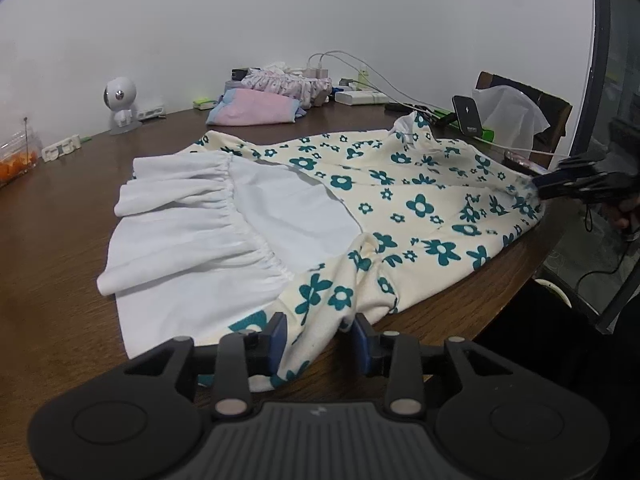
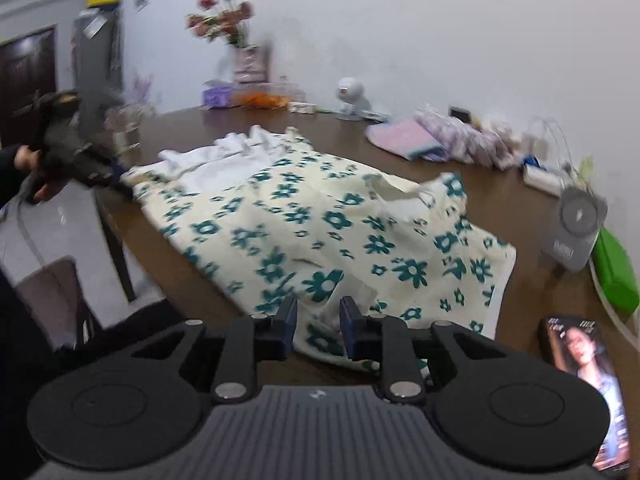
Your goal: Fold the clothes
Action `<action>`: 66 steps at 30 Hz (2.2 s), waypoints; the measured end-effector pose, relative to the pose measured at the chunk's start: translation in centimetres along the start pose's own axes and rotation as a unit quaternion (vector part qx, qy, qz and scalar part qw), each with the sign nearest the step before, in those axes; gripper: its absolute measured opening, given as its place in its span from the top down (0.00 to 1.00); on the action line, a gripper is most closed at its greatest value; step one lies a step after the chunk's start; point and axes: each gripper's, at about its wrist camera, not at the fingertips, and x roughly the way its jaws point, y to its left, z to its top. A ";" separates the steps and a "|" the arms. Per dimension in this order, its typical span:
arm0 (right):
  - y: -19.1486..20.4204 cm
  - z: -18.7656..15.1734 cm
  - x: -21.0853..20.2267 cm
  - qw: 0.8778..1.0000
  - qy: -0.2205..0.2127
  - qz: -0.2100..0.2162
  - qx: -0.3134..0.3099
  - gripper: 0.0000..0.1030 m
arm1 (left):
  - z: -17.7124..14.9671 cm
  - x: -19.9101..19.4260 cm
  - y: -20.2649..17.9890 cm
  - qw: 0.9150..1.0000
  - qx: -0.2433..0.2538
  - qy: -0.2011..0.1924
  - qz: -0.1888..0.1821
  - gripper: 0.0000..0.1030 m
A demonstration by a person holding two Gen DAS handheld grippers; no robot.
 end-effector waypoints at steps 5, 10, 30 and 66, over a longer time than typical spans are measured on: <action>-2.0 2.6 1.2 1.000 -0.001 -0.028 -0.002 0.64 | 0.2 -1.8 0.0 0.999 -0.016 -0.028 0.016 0.56; -5.1 8.2 2.3 0.998 -0.032 -0.050 -0.015 0.51 | 0.8 -1.2 -0.3 0.999 -0.015 -0.033 0.011 0.56; -6.3 10.9 15.1 0.954 0.130 0.071 -0.259 0.99 | 1.3 0.5 -0.4 0.999 -0.031 -0.012 0.009 0.56; -5.0 15.3 14.4 0.988 0.058 0.125 -0.073 0.67 | 0.9 -0.5 -0.5 1.000 -0.010 -0.020 0.004 0.55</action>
